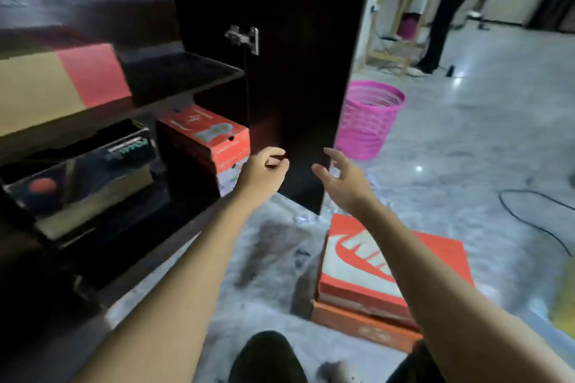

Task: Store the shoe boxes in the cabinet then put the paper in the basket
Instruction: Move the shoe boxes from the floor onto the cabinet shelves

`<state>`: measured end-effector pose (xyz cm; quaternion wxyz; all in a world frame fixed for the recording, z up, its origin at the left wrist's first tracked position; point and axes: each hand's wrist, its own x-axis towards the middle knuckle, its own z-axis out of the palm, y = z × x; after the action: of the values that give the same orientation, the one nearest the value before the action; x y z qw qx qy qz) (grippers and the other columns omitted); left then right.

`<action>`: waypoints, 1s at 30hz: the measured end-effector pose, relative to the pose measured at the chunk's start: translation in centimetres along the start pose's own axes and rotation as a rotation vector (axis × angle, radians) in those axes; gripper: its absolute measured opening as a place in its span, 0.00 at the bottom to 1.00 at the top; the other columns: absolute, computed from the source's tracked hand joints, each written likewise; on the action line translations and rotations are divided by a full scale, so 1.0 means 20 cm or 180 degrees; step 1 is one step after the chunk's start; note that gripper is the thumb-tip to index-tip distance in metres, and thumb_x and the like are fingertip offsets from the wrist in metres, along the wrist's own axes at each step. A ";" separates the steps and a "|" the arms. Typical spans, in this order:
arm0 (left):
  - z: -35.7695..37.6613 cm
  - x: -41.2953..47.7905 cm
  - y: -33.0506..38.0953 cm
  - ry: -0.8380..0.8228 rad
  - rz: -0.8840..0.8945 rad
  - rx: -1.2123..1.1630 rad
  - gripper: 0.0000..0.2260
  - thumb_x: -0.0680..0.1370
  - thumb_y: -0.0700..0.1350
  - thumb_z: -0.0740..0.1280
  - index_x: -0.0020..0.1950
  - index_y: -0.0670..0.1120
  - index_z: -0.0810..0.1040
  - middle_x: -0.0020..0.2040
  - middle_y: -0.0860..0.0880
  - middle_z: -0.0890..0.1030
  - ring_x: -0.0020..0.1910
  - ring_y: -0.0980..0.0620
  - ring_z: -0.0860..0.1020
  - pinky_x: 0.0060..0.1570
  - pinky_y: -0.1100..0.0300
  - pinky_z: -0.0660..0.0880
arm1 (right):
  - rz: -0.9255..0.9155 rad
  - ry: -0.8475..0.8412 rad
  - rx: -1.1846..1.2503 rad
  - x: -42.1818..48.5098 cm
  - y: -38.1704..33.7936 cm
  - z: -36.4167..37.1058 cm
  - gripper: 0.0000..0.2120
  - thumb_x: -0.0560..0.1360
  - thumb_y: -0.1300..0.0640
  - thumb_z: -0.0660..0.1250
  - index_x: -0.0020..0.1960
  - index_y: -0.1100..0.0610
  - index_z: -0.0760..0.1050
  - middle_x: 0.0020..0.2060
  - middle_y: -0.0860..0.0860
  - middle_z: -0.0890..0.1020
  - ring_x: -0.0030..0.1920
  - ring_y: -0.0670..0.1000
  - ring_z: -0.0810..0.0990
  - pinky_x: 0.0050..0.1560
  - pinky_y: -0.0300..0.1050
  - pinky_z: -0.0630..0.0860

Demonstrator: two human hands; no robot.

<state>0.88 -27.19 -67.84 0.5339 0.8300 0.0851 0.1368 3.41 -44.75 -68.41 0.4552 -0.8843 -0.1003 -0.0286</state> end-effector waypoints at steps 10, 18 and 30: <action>0.76 -0.34 -0.26 -0.0998 -0.0561 -0.0055 0.19 0.76 0.49 0.69 0.67 0.49 0.74 0.64 0.48 0.78 0.61 0.50 0.77 0.62 0.56 0.73 | 0.1061 0.0378 -0.0425 -0.50 0.73 -0.33 0.26 0.78 0.49 0.67 0.74 0.56 0.68 0.70 0.56 0.74 0.69 0.55 0.73 0.65 0.46 0.69; 0.97 -0.46 -0.56 -0.1302 -0.1213 0.0714 0.34 0.72 0.60 0.67 0.75 0.59 0.58 0.74 0.46 0.64 0.72 0.41 0.64 0.67 0.42 0.68 | 0.2068 0.0478 -0.0917 -0.66 1.18 -0.41 0.32 0.74 0.46 0.68 0.75 0.55 0.66 0.70 0.59 0.72 0.70 0.60 0.69 0.69 0.54 0.68; 0.95 -0.47 -0.69 -0.0772 -0.1319 0.0760 0.27 0.77 0.55 0.67 0.73 0.48 0.64 0.69 0.44 0.72 0.64 0.42 0.73 0.52 0.53 0.70 | 0.2549 0.1591 -0.0074 -0.82 1.37 -0.40 0.35 0.66 0.40 0.68 0.70 0.51 0.68 0.61 0.53 0.74 0.55 0.51 0.77 0.60 0.51 0.75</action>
<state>-2.00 -40.61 -89.23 0.4551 0.8624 0.2041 -0.0870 -6.66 -69.24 -87.95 0.4306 -0.8244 0.3616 -0.0639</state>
